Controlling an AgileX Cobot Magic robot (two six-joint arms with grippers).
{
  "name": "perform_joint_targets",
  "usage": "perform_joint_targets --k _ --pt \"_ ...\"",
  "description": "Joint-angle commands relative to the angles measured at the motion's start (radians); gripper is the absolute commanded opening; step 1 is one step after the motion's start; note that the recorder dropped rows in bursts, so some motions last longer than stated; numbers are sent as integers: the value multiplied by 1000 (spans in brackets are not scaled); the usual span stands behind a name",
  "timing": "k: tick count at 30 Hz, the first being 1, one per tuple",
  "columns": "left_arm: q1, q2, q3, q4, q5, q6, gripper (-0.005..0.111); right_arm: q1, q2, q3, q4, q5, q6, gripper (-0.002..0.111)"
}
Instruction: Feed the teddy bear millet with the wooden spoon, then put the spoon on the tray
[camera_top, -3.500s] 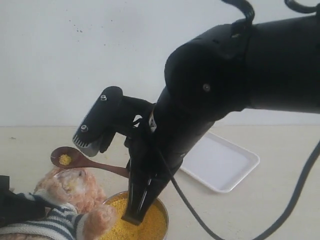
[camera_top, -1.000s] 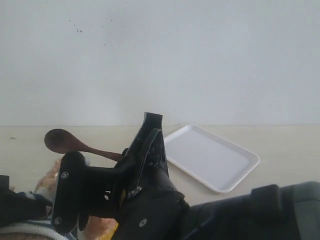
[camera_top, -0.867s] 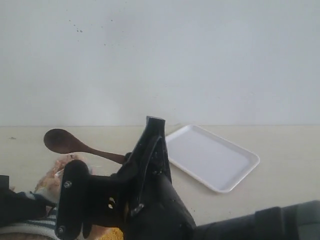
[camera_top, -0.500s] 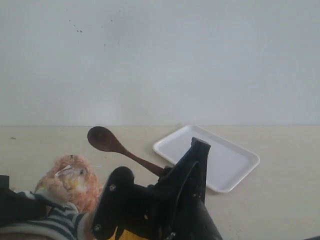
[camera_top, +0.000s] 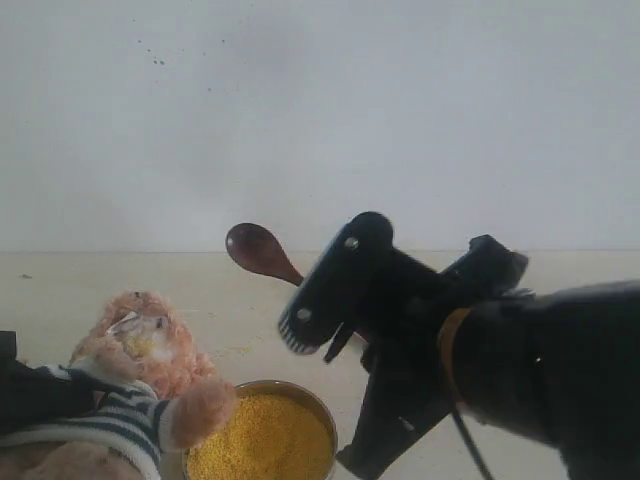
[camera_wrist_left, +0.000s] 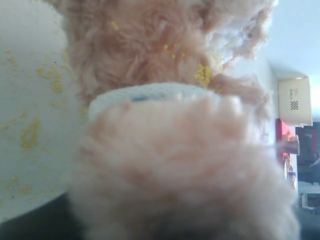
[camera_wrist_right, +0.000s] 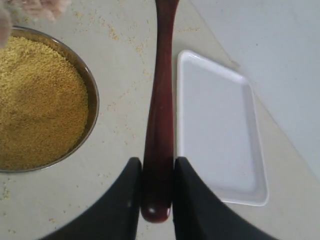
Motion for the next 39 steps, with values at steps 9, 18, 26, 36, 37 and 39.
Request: perform_joint_targets --k 9,18,26,36,37,39 --pt "1 -12 -75 -199 -14 152 4 -79 -54 -185 628 278 -635 0" --pt "1 -10 -121 -199 -47 148 4 -79 18 -418 720 435 -817 0" --pt "1 -10 -121 -199 -133 144 4 -79 332 -661 715 686 -1085 0" --pt "1 -10 -121 -199 -145 144 4 -66 402 -662 913 686 -1228 0" --pt "1 -10 -121 -199 -145 144 4 -66 402 -662 908 686 -1228 0" --pt "1 -10 -121 -199 -145 149 4 -66 402 -660 891 686 -1233 0"
